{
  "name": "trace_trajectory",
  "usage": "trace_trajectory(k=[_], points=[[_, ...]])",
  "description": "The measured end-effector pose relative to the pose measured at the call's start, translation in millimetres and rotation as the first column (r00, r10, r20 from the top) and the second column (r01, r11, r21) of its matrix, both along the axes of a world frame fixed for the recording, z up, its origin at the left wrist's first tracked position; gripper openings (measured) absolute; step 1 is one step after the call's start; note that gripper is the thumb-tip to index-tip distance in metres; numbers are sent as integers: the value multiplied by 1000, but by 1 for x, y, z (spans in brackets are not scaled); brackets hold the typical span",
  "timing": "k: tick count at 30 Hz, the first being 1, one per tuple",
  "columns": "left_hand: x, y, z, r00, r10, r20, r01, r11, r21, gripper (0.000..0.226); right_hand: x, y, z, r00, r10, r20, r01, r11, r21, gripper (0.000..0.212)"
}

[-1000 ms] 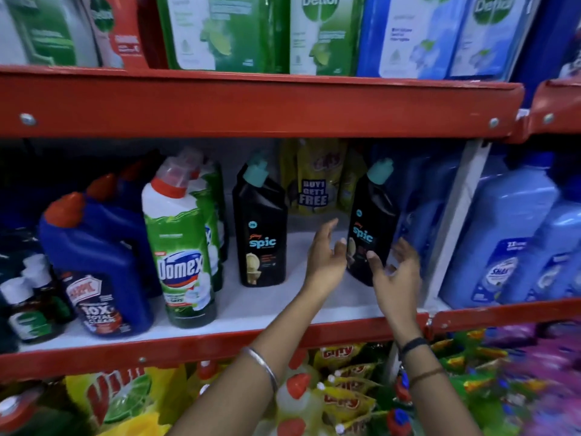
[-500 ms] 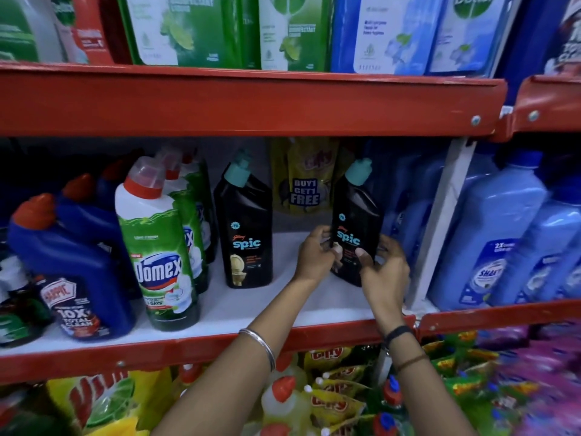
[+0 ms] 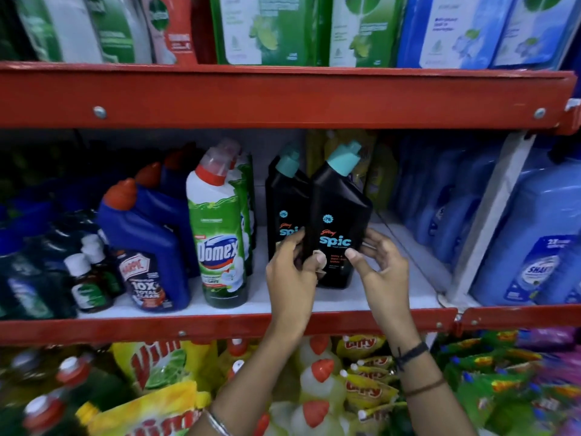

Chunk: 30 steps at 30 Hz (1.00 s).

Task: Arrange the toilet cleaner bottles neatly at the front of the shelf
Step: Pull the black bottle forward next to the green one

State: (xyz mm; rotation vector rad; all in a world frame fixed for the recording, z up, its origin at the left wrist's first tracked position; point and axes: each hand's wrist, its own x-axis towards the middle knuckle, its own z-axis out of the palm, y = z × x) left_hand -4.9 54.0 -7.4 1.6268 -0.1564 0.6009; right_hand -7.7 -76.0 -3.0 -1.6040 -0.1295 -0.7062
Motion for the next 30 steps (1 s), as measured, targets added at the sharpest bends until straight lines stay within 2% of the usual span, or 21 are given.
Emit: trace_trajectory(k=[6,11,20,22,26,30], points=[[-9,34,-16,994,107,-20,-107,994,8,39,2,36,-14,993,113,-34,-113,993,18,37],[-8,43,-24,993,120,-12,-120,993,7,46,6,48,-22,990,129,-64,-129,992,2,37],[-3,45,-28,996,90,0,-90,995,41,38,8,49,-20,988,132,-85,-136,990,-44,32],[-6,45,-29,998,66,2,-66,997,51,40,7,48,-24,985,146,-91,-149,988,-25,30],[-17,48,-30,999,6,34,-10,990,144,48,-2,47,-31,976,182,-121,-174,982,74,40],[-22,49,-25,999,-36,-8,37,980,197,49,-9,51,-26,957,251,-144,-229,961,152,49]])
